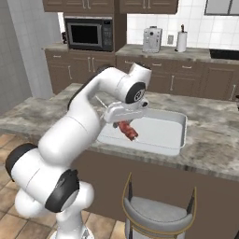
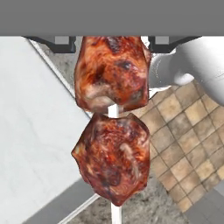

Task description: Place the cold items (orange and pear) from the fridge in one tupperware on the dining counter. Place the warm items (hot dog and kebab skewer) in the stove area in another tupperware.

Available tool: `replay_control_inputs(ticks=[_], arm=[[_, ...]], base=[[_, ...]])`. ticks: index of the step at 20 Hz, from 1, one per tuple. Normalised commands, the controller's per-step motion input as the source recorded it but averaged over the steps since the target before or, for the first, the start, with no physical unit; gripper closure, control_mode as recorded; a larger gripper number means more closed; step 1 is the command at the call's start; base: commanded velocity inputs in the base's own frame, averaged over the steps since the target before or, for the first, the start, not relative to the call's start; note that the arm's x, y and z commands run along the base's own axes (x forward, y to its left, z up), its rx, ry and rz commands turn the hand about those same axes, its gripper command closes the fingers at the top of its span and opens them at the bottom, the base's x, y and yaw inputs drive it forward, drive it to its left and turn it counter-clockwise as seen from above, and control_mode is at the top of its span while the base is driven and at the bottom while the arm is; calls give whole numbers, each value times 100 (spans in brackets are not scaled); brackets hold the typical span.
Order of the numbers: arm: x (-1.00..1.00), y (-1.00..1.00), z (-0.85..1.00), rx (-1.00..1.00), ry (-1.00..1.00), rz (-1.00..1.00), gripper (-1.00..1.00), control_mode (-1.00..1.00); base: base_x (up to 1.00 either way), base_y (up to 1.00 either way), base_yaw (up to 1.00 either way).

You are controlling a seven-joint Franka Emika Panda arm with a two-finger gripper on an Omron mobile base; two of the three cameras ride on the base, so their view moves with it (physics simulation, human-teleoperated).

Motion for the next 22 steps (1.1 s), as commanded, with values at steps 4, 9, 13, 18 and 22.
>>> replay_control_inputs(ticks=[4, 9, 13, 18, 22], arm=[[39, -37, -25, -4, -7, 38, 100, -100], [26, -18, -25, -1, -3, 17, 100, -100], [57, -1, -31, -7, 0, 0, 100, -100], [55, -3, -38, -15, 0, 0, 100, -100], [38, -1, -37, -16, -13, 0, 100, -100]], base=[[0, 0, 0], [0, 0, 0], [0, 0, 0], [0, 0, 0], [0, 0, 0]])
